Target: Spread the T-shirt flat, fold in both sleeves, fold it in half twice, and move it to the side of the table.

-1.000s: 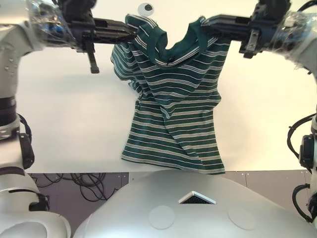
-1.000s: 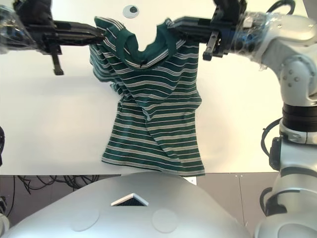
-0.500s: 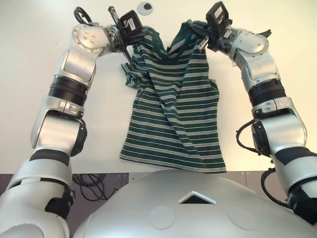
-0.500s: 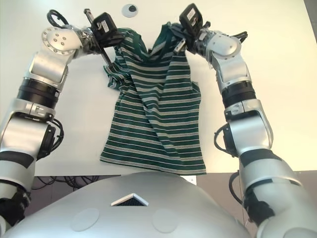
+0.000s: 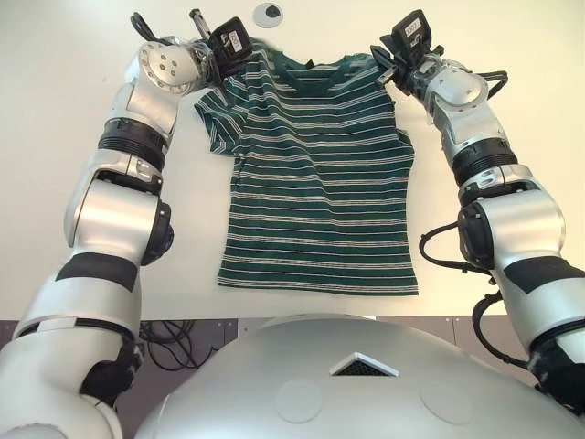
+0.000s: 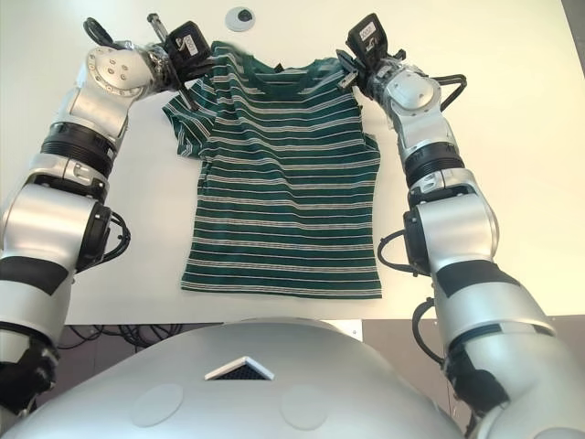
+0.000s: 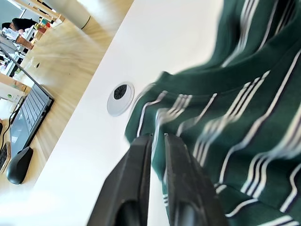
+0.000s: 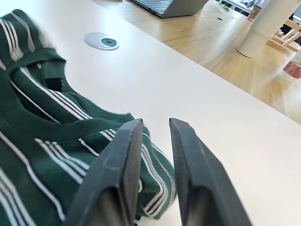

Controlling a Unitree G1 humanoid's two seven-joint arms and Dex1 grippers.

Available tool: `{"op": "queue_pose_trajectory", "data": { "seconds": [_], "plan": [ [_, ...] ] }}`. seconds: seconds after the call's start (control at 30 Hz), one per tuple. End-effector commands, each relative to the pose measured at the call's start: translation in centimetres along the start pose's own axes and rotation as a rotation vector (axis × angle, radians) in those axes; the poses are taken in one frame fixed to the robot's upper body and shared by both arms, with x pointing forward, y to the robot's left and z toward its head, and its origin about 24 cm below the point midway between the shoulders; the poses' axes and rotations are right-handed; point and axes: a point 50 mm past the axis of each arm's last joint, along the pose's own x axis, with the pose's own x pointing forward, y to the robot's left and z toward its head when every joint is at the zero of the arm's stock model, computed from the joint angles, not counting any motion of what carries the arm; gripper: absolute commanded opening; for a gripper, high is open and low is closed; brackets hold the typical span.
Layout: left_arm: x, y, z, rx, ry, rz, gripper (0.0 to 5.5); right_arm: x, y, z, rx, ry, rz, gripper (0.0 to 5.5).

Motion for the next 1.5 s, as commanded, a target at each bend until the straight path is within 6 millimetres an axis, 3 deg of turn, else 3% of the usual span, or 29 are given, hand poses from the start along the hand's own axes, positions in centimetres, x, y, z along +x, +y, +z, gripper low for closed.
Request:
{"op": "queue_pose_trajectory", "data": {
  "seconds": [0.03, 0.13, 0.2, 0.27, 0.37, 0.6, 0.73, 1.07, 1.27, 1.4, 1.5],
  "plan": [
    [-0.3, 1.4, 0.5, 0.006, -0.033, 0.098, 1.09, -0.4, -1.2, 0.0, -0.024, -0.001, -0.077, 1.59],
    [-1.0, 2.1, 1.1, -0.071, -0.125, 0.137, 1.46, -1.6, -2.3, -1.0, 0.045, -0.002, -0.101, 1.84],
    [-2.6, 2.3, 2.4, -0.227, -0.331, 0.049, 1.76, -3.2, -2.7, -1.9, 0.163, -0.046, -0.054, 1.84],
    [-4.9, 1.6, 3.4, -0.362, -0.516, -0.098, 1.95, -5.2, -2.9, -2.3, 0.229, -0.081, -0.002, 1.84],
    [-7.5, -1.0, 2.7, -0.477, -0.550, -0.295, 1.95, -8.2, -2.5, -2.8, 0.269, -0.055, 0.038, 1.84],
    [-10.0, -7.2, -0.2, -0.592, -0.374, -0.468, 1.95, -11.5, -0.6, -4.4, 0.296, 0.084, 0.079, 1.84],
    [-10.4, -9.5, -1.4, -0.580, -0.292, -0.507, 1.95, -11.8, -0.1, -5.1, 0.290, 0.128, 0.074, 1.84],
    [-10.8, -11.8, -4.4, -0.493, -0.099, -0.593, 1.95, -10.5, 0.7, -5.3, 0.305, 0.154, 0.106, 1.84],
    [-12.0, -13.3, -6.5, -0.403, 0.102, -0.692, 1.95, -11.0, 1.0, -7.0, 0.117, 0.327, 0.120, 1.84],
    [-12.6, -14.9, -7.7, -0.373, 0.202, -0.747, 1.95, -12.3, 1.6, -9.2, -0.001, 0.496, 0.049, 1.84],
    [-12.9, -15.8, -8.4, -0.363, 0.242, -0.747, 1.95, -14.4, 2.6, -10.3, 0.156, 0.513, -0.116, 1.84]
  ]
}}
